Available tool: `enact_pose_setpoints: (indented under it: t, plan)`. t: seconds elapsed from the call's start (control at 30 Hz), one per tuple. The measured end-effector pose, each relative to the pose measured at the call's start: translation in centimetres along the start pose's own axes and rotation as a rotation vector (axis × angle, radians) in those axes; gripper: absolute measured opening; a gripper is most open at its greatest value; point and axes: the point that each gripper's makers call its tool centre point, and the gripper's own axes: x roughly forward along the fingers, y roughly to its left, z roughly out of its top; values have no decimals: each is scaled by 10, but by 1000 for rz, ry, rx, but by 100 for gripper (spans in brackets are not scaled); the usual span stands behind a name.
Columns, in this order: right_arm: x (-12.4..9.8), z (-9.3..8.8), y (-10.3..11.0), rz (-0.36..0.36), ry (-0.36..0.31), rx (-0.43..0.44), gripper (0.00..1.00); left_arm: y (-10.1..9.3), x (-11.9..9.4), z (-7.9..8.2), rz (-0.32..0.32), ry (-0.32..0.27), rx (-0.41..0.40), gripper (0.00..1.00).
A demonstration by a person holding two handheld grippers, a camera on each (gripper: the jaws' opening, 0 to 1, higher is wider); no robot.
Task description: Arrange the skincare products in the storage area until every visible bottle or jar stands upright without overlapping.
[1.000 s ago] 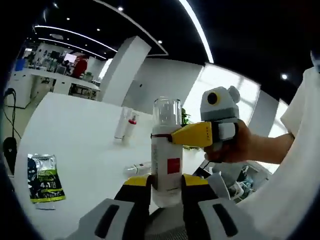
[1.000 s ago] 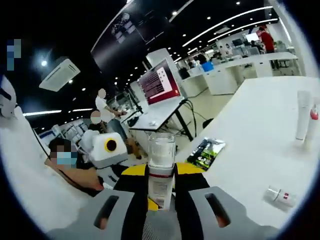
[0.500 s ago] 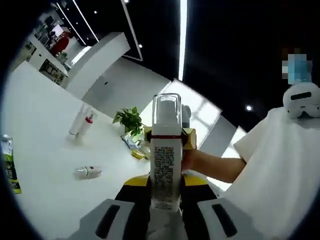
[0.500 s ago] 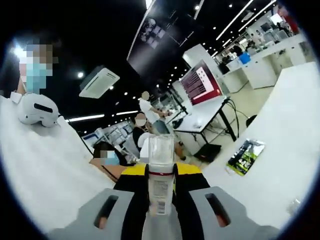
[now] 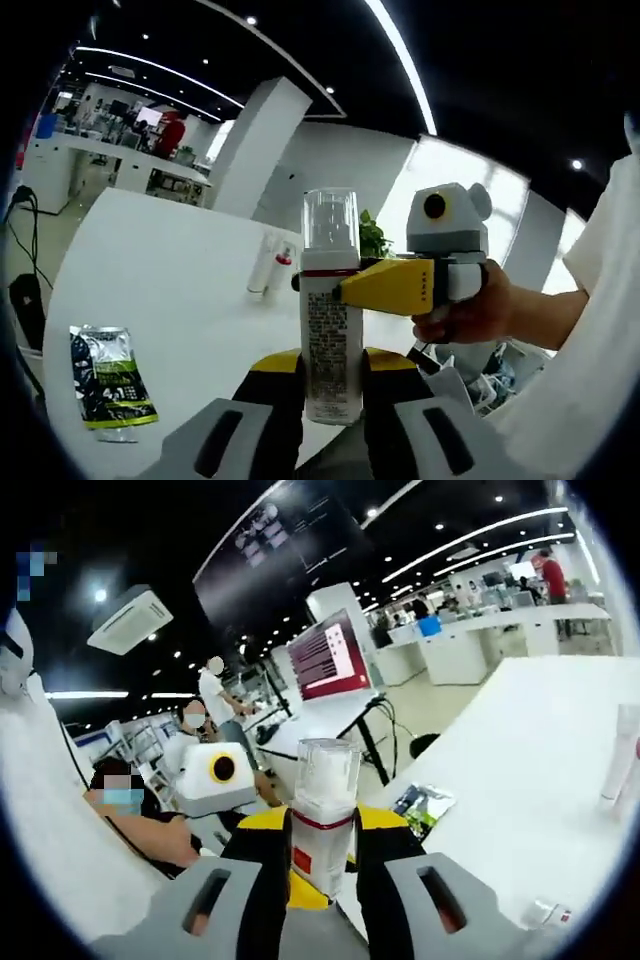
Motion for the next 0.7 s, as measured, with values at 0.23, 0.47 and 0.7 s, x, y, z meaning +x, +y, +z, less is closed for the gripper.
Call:
enact_pose_setpoints:
  t: [0.23,0.47,0.7]
  plan:
    - [-3,-12,4,-16,33,-10,20,-1,-2,-10,19,7,36,21]
    - [-11,-23,3,-35,53,-45,19,-4,2,-23,31,45,125,22]
    - [-17,-18,-6,-81,40,-94,19,15,3,-44,133,175,325,33]
